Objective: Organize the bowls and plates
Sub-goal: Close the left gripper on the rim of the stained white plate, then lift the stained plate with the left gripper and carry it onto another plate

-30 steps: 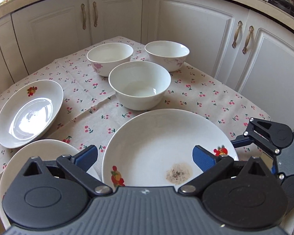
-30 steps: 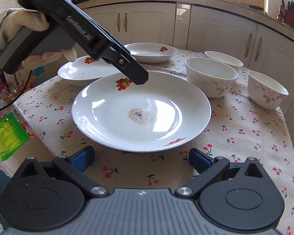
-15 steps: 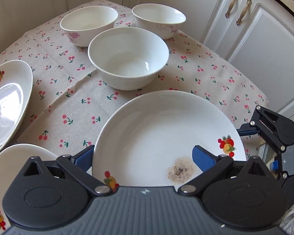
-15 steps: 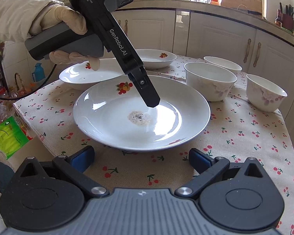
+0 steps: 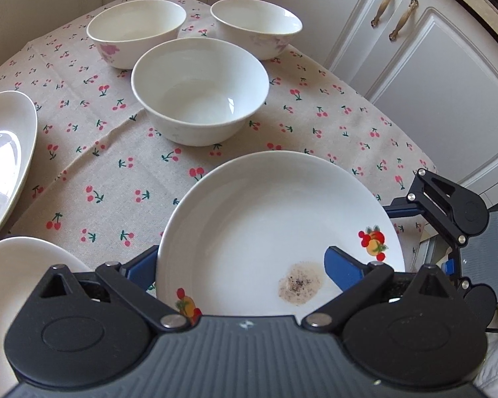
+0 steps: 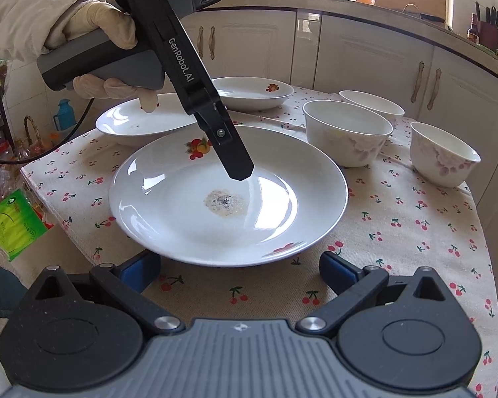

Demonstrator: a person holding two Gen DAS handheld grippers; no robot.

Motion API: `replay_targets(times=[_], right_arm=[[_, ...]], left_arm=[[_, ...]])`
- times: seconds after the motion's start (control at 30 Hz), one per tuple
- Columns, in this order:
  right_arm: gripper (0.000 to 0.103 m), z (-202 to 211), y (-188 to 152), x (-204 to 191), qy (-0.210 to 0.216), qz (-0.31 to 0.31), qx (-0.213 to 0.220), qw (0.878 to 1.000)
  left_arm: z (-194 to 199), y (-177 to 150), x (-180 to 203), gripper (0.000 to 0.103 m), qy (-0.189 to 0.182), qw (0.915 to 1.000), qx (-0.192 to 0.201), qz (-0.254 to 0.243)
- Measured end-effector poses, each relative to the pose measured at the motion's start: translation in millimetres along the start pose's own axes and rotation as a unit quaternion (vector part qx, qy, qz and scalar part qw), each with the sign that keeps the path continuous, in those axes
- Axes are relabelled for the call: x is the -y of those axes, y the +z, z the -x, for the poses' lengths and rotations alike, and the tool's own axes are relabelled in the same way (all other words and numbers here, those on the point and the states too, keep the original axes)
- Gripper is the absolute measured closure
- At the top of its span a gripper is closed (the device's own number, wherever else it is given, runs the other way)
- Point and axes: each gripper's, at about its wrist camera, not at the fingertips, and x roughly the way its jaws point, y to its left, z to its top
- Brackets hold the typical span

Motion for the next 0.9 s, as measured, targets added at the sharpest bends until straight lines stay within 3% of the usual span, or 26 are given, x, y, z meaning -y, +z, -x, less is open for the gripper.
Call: replay_targets(times=[0.43,0.9], right_arm=[[0.0,-5.1,6.5,-3.6,0.011,0.019,-0.004,1.0],[0.0,-9.5,9.8,-1.7,0.019,0.009,-0.017,1.0]], left_arm=[[-8.0,-0.7,-5.9,0.003,-0.021,0.9994,-0.024,0.01],[-6.3,-1.4,-9.2,0.004,-0.029,0.9992,-0.018,0.021]])
